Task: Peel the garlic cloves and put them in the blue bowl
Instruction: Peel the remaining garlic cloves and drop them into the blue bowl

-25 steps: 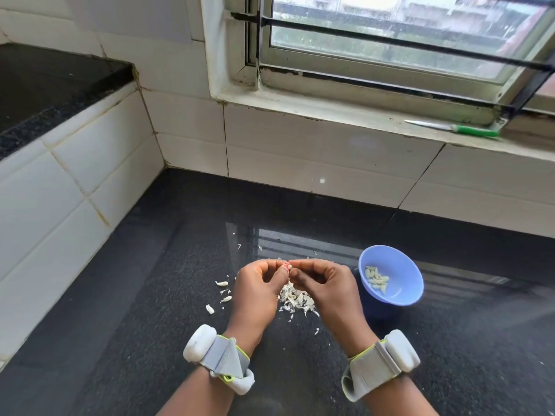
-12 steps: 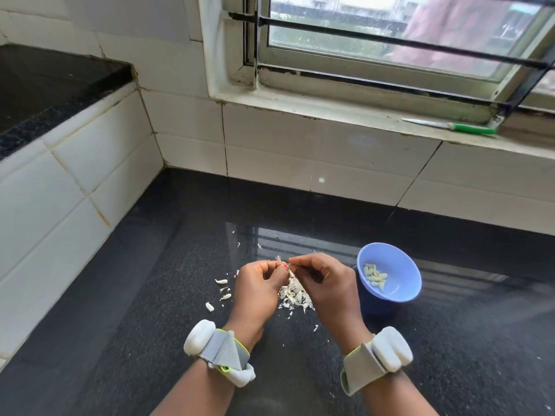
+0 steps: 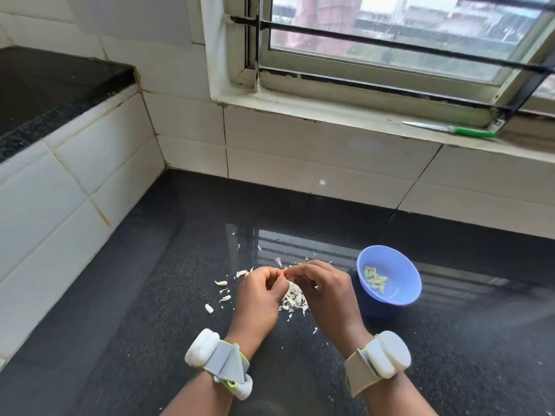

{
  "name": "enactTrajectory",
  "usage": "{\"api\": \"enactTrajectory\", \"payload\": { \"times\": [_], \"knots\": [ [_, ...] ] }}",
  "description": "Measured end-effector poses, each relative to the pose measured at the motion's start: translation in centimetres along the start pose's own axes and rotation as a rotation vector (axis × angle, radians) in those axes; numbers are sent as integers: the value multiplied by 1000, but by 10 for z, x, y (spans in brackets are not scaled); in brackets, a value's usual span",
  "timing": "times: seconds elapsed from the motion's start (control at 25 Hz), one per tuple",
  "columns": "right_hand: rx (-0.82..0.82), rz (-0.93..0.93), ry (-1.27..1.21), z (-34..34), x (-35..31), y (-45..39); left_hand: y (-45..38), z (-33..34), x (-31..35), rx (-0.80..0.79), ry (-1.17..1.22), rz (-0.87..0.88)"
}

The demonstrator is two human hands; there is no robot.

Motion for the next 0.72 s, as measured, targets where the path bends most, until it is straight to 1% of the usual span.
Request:
{"api": "enactTrajectory", "payload": {
  "times": [0.08,0.16,0.24,0.36,0.52,0.6,0.72],
  "knots": [
    [-34,175,-118,4,12,2,-2,-2,2,30,-67,55],
    [-91,408,-278,13,27,7,-3,-2,1,40,-89,71],
    [-113,602,-461,21,36,14,-3,-2,-1,41,-90,73],
    [-103,788,-686,28,40,22,-3,-2,-1,48,-96,77],
    [-95,865,-792,27,41,28,-1,-2,0,38,-115,75],
    [-139,842,-808,28,40,27,-1,-2,2,38,-121,81],
    [-195,744,-686,28,37,22,-3,-3,8,45,-146,110]
  ]
}}
Point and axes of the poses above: each hand's wrist, its own y-axis away from the middle knuckle, its own z-axis out of the palm, x = y × z, the point moved 9 cm from there along -y, towards the middle knuckle, and after that the axes turned 7 degrees about x, right-handed, at the moved point
